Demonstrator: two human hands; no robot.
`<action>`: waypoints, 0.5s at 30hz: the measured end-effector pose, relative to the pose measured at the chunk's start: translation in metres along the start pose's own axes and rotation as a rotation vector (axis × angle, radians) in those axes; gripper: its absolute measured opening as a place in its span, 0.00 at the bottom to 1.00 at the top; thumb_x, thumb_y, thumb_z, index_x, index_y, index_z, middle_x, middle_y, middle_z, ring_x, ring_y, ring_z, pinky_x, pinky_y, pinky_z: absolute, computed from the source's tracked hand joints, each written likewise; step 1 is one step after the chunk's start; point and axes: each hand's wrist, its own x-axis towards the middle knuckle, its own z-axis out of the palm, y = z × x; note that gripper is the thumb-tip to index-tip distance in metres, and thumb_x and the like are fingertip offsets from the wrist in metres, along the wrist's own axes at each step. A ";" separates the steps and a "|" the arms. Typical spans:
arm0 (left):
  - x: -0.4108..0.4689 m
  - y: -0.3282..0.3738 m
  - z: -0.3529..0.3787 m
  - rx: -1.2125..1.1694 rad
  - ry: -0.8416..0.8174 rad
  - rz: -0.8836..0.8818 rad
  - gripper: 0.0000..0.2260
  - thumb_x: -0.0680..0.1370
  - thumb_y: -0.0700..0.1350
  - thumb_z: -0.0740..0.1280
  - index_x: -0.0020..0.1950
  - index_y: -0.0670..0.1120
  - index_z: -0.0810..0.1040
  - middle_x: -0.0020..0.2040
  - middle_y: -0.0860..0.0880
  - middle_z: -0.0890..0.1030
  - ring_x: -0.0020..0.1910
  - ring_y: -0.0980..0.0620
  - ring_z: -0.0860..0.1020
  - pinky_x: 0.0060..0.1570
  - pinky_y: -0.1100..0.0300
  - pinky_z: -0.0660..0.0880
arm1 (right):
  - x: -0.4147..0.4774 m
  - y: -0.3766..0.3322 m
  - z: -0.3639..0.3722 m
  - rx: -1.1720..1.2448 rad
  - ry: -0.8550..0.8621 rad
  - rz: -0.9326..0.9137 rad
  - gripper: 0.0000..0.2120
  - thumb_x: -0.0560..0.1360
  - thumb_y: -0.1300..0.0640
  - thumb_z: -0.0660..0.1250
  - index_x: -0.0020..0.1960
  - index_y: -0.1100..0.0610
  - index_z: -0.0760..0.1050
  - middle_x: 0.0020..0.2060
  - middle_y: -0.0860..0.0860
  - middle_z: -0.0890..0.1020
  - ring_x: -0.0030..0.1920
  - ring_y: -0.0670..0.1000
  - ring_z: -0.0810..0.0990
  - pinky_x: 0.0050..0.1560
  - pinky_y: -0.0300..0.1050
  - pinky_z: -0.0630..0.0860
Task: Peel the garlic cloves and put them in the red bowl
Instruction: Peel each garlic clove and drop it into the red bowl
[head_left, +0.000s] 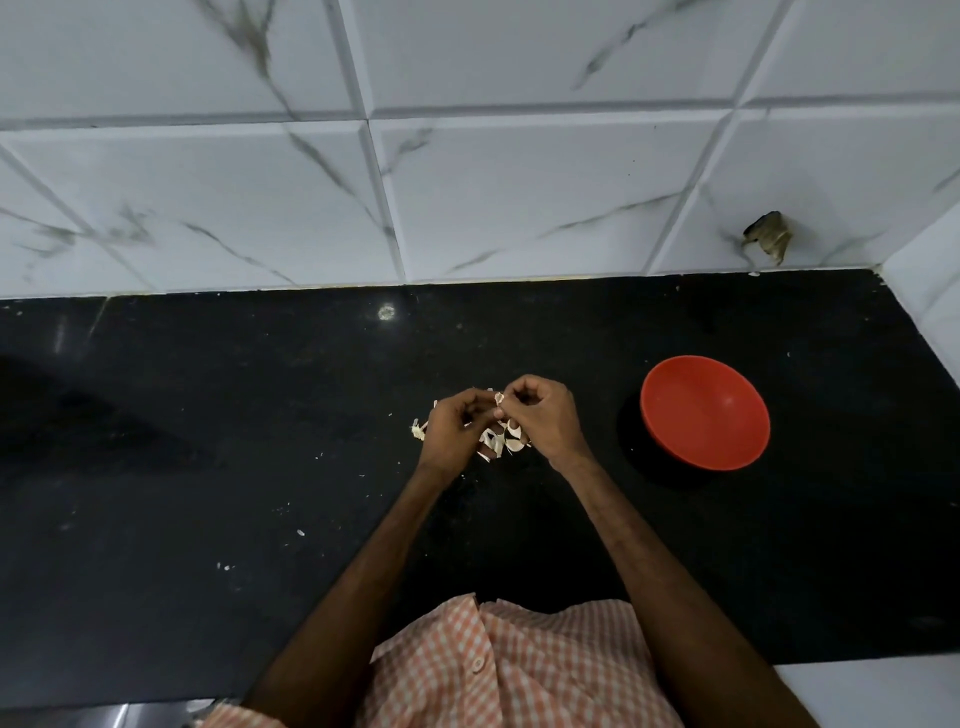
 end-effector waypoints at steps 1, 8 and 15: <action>0.000 0.002 0.000 -0.014 0.003 0.007 0.10 0.79 0.38 0.70 0.60 0.43 0.80 0.46 0.44 0.86 0.44 0.44 0.86 0.32 0.52 0.82 | 0.001 0.000 -0.001 0.002 -0.013 0.001 0.02 0.75 0.63 0.72 0.44 0.60 0.81 0.32 0.48 0.83 0.30 0.43 0.79 0.29 0.36 0.74; 0.000 0.002 0.000 -0.161 0.044 -0.028 0.07 0.80 0.38 0.69 0.57 0.41 0.81 0.45 0.42 0.86 0.42 0.44 0.84 0.31 0.53 0.81 | 0.003 -0.005 -0.002 0.034 -0.045 -0.015 0.03 0.74 0.63 0.73 0.44 0.63 0.81 0.34 0.51 0.82 0.32 0.43 0.79 0.34 0.35 0.75; 0.002 0.003 0.000 -0.435 0.132 -0.144 0.08 0.81 0.38 0.66 0.60 0.39 0.79 0.42 0.46 0.82 0.36 0.52 0.79 0.28 0.62 0.74 | 0.004 -0.005 -0.001 0.049 -0.046 0.012 0.02 0.76 0.66 0.69 0.45 0.63 0.80 0.31 0.49 0.80 0.29 0.40 0.77 0.30 0.31 0.70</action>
